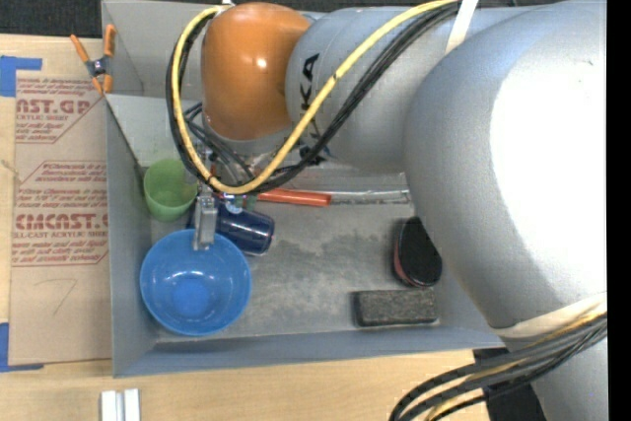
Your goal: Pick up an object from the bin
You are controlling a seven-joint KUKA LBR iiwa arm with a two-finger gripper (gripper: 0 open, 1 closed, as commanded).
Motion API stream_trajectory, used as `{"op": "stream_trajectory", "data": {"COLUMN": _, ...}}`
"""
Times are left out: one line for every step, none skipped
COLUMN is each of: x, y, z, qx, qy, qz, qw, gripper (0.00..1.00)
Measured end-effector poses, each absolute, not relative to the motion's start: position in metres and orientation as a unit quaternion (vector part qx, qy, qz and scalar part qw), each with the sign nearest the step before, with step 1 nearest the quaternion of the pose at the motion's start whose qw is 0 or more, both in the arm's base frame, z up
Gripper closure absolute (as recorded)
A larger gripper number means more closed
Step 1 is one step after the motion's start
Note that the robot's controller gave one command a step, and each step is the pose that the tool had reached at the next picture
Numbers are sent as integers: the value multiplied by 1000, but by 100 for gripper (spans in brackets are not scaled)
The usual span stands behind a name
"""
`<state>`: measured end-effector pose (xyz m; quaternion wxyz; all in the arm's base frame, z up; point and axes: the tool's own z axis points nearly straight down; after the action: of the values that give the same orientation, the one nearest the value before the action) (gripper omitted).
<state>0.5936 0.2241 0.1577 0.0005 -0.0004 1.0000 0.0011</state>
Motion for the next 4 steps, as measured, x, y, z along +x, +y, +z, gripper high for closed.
{"op": "stream_trajectory", "data": {"x": 594, "y": 224, "z": 158, "qx": 0, "qy": 1000, "qz": 1, "qw": 1, "gripper": 0}}
{"op": "stream_trajectory", "data": {"x": 557, "y": 249, "z": 144, "qx": -7, "qy": 1000, "qz": 2, "qw": 1, "gripper": 0}}
{"op": "stream_trajectory", "data": {"x": 552, "y": 181, "z": 240, "qx": -9, "qy": 1000, "qz": 1, "qw": 1, "gripper": 0}}
{"op": "stream_trajectory", "data": {"x": 543, "y": 215, "z": 163, "qx": -25, "qy": 1000, "qz": 2, "qw": 1, "gripper": 0}}
